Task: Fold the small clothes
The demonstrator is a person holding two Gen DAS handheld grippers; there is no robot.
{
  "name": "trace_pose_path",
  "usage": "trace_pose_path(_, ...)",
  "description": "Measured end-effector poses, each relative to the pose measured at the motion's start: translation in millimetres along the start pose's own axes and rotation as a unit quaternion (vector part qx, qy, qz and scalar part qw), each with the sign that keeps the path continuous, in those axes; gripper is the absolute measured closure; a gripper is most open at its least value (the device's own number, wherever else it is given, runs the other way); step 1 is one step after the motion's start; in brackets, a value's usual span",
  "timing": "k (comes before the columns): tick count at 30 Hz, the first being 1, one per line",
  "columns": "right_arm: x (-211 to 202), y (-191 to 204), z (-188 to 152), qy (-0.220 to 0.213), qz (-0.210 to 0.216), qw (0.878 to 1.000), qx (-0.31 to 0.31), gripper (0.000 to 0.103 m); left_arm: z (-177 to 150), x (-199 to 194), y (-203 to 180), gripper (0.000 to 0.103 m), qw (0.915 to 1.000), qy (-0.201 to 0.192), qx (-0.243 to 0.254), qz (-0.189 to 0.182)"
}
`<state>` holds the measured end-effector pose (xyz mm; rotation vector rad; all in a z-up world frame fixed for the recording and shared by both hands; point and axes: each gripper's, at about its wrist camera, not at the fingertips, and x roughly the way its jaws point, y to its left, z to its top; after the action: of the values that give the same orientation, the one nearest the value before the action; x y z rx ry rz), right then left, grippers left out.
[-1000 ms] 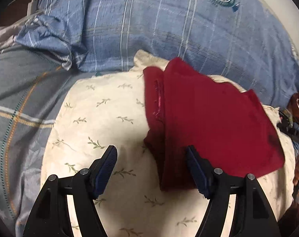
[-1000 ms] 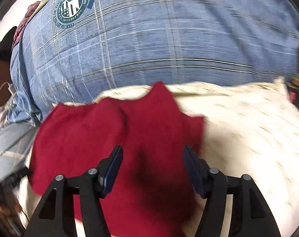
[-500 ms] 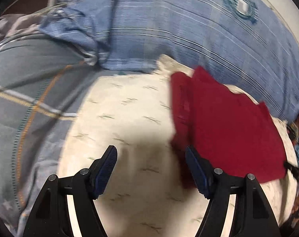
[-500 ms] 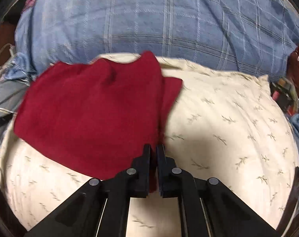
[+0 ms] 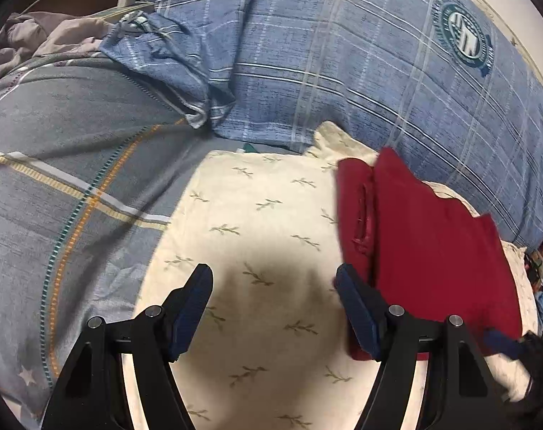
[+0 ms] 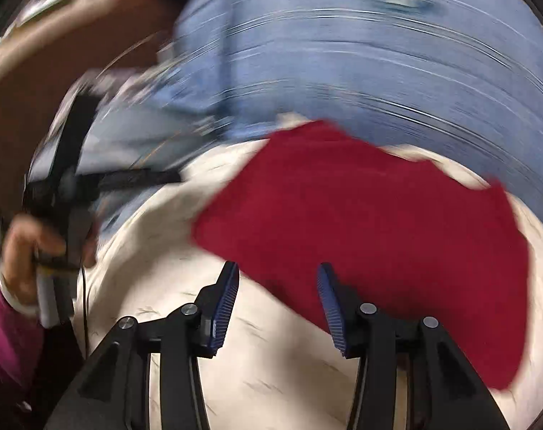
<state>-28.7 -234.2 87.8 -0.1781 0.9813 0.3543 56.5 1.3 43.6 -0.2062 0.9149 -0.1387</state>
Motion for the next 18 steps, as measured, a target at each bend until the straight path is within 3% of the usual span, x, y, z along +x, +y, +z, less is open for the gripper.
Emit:
trace_pose_path(4,40.7,48.2,1.4,0.033,-0.056,0.988,-0.139,0.055,3.0,9.5,10.9,0.032,0.9996,0.014,-0.019,0.014)
trace_pose_path(7,55.7,56.5,-1.1,0.024,-0.109,0.978,-0.175,0.058,6.2,15.2,11.5,0.032,0.9993,0.025,-0.027,0.008)
trace_pose_path(9,61.2,46.6,5.1,0.018,-0.09,0.987,-0.135,0.065,7.7,15.8,6.4,0.032,0.9996,0.021,-0.019,0.004)
trace_pose_path(11,65.3,38.0,14.5,0.017,-0.047,0.996,-0.08,0.085,7.1,16.3,-0.6,0.032,0.9998,0.019,-0.005,0.0)
trace_pose_path(14,57.5,30.2,20.7,0.018,0.009,0.999,-0.028,0.09,6.0,15.2,0.5,0.032,0.9998,0.018,-0.004,-0.001)
trace_pose_path(18,58.8,26.7,7.9,0.037,0.044,0.998,0.0,0.091,8.5,11.1,8.6,0.032,0.9996,0.007,-0.028,0.001)
